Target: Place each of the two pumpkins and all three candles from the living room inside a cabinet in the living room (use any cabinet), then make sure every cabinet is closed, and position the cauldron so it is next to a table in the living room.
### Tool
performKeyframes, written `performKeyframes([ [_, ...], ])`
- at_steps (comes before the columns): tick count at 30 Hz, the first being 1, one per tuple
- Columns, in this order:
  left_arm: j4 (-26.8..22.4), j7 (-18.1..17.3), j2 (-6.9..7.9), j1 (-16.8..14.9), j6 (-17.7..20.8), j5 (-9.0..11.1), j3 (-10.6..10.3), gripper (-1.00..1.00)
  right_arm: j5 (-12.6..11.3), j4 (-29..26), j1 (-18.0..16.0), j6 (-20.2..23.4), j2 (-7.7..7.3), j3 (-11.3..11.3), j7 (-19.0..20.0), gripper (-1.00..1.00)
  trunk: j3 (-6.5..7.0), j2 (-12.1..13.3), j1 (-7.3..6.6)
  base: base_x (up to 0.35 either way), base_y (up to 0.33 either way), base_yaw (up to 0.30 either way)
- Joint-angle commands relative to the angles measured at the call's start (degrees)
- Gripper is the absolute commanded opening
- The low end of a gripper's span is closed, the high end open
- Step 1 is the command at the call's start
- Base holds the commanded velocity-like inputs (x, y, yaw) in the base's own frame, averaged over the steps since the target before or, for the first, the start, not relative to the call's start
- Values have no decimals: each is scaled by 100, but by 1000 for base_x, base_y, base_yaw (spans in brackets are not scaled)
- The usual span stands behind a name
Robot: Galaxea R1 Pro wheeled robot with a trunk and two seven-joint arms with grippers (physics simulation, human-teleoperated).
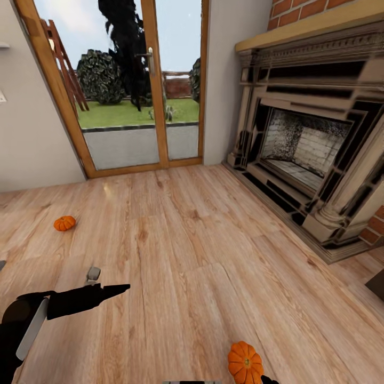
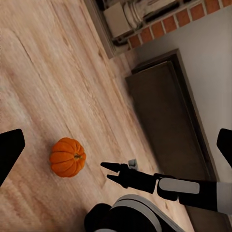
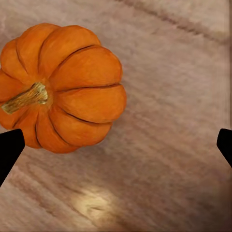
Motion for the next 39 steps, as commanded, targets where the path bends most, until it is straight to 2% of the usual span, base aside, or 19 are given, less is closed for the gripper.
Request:
performKeyframes([
  [1, 0, -7, 4, -2, 39, 19, 1, 100, -59, 3, -3, -12, -1, 48, 18, 100, -5, -3, -1, -16, -2, 0],
  [11, 0, -24, 7, -2, 39, 34, -4, 100, -70, 1, -5, -6, 5, 44, 16, 100, -5, -3, -1, -2, 0, 0],
  [16, 0, -25, -5, -2, 39, 14, -11, 100, -68, -10, -8, -3, -1, 46, 34, 100, -99, -164, 89, 0, 0, 0],
  [21, -3, -22, -26, -2, 39, -6, -28, 100, -76, -220, -9, 67, -57, 48, 630, 100, -210, -171, 102, 0, 0, 0],
  [22, -5, -16, -30, -2, 39, -10, -33, 100, -102, -251, -9, 132, -162, 41, 778, 100, -232, -172, 105, 0, 0, 0],
  [24, -7, -11, -36, -2, 39, -15, -35, 100, -285, -297, -7, 421, -466, 34, 944, 100, -276, -175, 110, 0, 0, 0],
  [28, -9, -8, -49, -2, 39, -11, -52, 100, -991, -396, -8, 1198, -1045, 34, 1056, 100, -365, -180, 120, 0, 0, 0],
  [30, -9, -7, -51, -2, 39, -10, -109, 100, -1223, -542, -9, 1411, -1228, 34, 1069, 100, -409, -183, 125, 0, 0, 0],
  [35, -16, -7, -47, -2, 39, 0, -193, 100, -1477, -842, -8, 1534, -1352, 29, 1078, 100, -520, -190, 138, 0, 0, 0],
  [39, -17, -7, -51, -2, 39, 1, -206, 100, -1496, -897, -3, 1342, -1361, 36, 1106, 100, -609, -195, 148, 0, 0, 0],
])
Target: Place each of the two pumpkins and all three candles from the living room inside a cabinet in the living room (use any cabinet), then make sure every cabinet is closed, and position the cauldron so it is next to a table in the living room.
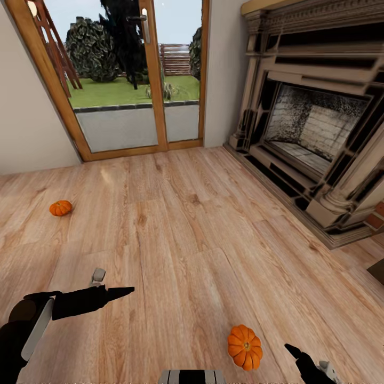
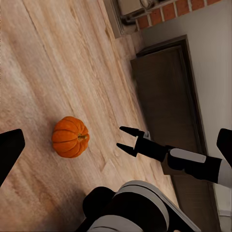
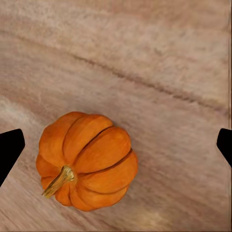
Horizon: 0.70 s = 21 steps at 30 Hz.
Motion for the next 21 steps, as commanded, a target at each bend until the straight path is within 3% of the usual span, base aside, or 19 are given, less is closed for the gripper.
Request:
performKeyframes([
  [1, 0, -7, 0, -2, 39, 17, 0, 100, -58, 0, -3, -150, -5, 35, 23, 100, -27, -3, 1, 0, 0, 0],
  [4, 0, -12, 1, -2, 39, 30, -1, 100, -46, -10, -5, -560, -1, 50, 40, 100, -94, -7, 9, 0, 0, 0],
  [7, 0, -21, 5, -2, 39, 40, -1, 100, -38, -18, -4, -705, 9, 80, 50, 100, -160, -11, 17, 0, 0, 0],
  [11, 0, -37, 11, -2, 39, 52, -8, 100, -38, -24, -5, -770, 24, 88, 311, 100, -249, -17, 27, 0, 0, 0],
  [14, 0, -49, 9, -2, 39, 63, -10, 100, -38, -28, -22, -799, 41, 68, 743, 100, -315, -21, 35, 0, 0, 0],
  [21, 0, -51, 8, -2, 39, 67, -10, 100, 12, -383, -198, -808, 81, 105, 802, 100, -470, -30, 53, 0, 0, 0],
])
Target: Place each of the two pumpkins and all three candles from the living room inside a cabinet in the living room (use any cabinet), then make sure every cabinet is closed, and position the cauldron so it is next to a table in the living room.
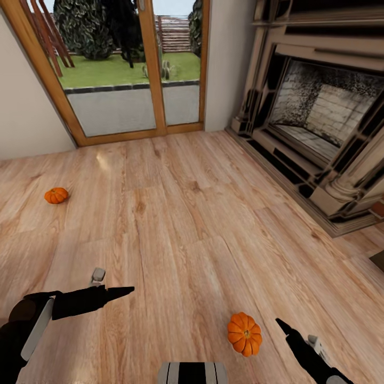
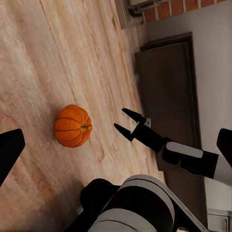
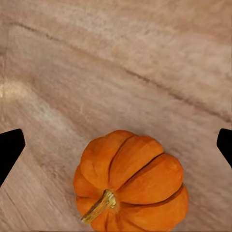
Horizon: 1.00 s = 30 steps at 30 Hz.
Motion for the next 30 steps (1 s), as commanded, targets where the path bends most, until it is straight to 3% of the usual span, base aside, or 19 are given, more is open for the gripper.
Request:
performKeyframes([
  [1, -1, -6, 1, -2, 40, 18, 1, 100, -28, -64, -33, 19, -4, 32, 9, 100, -27, -3, 1, 0, 0, 0],
  [4, -1, -7, 1, -2, 40, 27, 1, 100, 131, -155, -187, 27, -1, 34, -29, 100, -93, -7, 9, 0, 0, 0],
  [10, -1, -7, 11, -2, 40, 31, 1, 100, 698, -187, -485, 91, 89, 32, -334, 100, -226, -15, 24, 0, 0, 0],
  [16, 7, -8, 8, -2, 43, 36, 1, 100, 775, -191, -531, 108, 190, 21, -1165, 100, -359, -23, 40, 0, 0, 0],
  [22, 8, -11, 24, -1, 47, 37, 1, 100, 812, -185, -536, 115, 198, 21, -1279, 100, -492, -31, 55, 0, 0, 0],
  [27, 8, -15, 34, -2, 47, 40, 8, 100, 842, -200, -590, 429, 199, 33, -1224, 100, -492, -31, 55, 0, 0, 0],
  [30, 8, -15, 23, -2, 44, 35, 3, 100, 1032, -201, -700, 568, 202, 56, -1204, 100, -492, -31, 55, 0, 0, 0],
])
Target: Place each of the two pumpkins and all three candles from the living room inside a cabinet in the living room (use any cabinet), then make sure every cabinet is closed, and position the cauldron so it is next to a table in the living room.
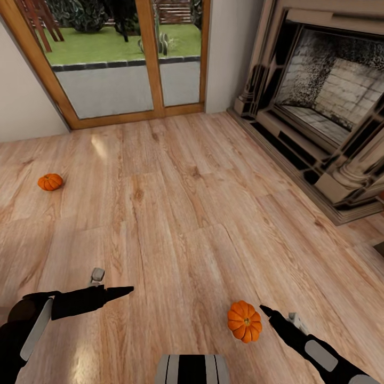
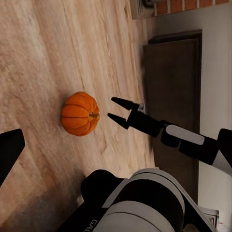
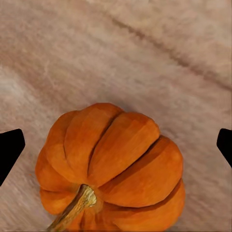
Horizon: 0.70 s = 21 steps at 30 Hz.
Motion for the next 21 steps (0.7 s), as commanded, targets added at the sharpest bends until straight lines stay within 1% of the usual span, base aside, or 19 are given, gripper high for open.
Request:
performKeyframes([
  [1, 0, -7, -1, -2, 39, 12, 0, 100, 60, 0, -19, 36, -2, 27, 18, 100, -4, -1, -1, 0, 0, 0],
  [3, 0, -7, 3, -2, 41, 14, 0, 100, 244, 0, -40, 56, 0, 27, 25, 100, -4, -1, -1, 0, 0, 0],
  [6, 0, -7, 10, -2, 43, 18, 5, 100, 344, -1, -53, 69, 10, 27, 29, 100, -4, -1, -1, 0, 0, 0],
  [7, 0, -5, 12, -2, 43, 18, 6, 100, 376, 1, -62, 84, 49, 30, 30, 100, -4, -1, -1, 0, 0, 0],
  [12, 0, -6, 14, -2, 43, 19, 7, 100, 401, 30, -168, 266, 143, 39, 24, 100, -4, -1, -1, 0, 0, 0],
  [16, 0, -27, 21, -2, 43, 25, 13, 100, 405, 26, -196, 351, 165, 44, 16, 100, -4, -1, -1, 0, 0, 0],
  [21, -4, -323, 29, -2, 41, 14, 12, 100, 406, 18, -199, 408, 168, 44, -22, 100, -4, -1, -1, 0, 0, 0],
])
